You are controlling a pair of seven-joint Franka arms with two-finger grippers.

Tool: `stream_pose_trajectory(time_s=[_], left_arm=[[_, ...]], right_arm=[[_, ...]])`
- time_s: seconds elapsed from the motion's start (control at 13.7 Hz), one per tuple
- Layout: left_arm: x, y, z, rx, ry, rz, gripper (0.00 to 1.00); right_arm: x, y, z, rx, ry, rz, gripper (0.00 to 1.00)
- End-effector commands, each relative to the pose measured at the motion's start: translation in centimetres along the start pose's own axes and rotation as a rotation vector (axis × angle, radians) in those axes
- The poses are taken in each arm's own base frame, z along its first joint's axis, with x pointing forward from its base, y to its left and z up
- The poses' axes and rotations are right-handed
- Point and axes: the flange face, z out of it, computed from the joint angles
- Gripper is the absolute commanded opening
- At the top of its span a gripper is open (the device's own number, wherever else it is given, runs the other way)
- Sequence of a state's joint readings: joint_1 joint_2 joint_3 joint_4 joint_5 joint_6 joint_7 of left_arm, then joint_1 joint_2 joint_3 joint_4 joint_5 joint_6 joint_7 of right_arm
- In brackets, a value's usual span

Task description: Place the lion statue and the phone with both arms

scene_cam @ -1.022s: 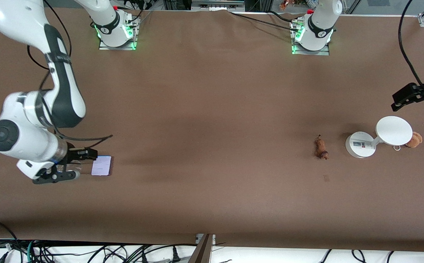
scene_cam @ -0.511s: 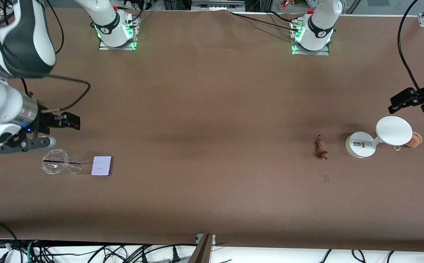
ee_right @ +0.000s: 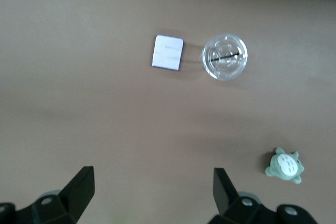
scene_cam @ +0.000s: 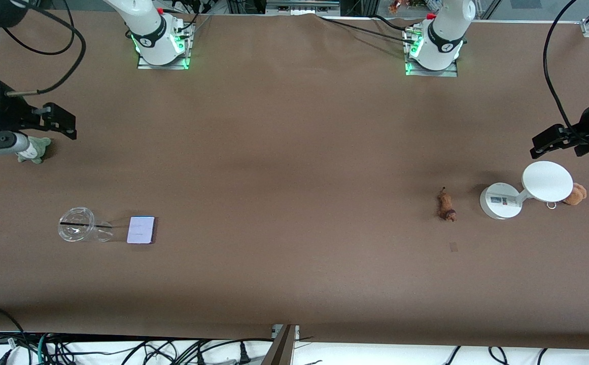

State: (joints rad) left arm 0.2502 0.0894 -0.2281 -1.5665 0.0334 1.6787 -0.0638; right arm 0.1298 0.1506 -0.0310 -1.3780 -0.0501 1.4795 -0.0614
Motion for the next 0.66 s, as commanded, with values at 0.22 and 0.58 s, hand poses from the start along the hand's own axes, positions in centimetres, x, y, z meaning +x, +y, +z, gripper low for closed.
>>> stream_pose_trajectory(time_s=[0.22, 0.58], left_arm=[[-0.50, 0.24, -0.33, -0.015, 0.014, 0.010, 1.00], [-0.47, 0.13, -0.30, -0.004, 0.013, 0.091, 1.00]], right_arm=[[-0.22, -0.03, 1.41, 0.003, -0.047, -0.016, 1.00], [-0.15, 0.04, 1.48, 0.004, -0.046, -0.007, 1.00]])
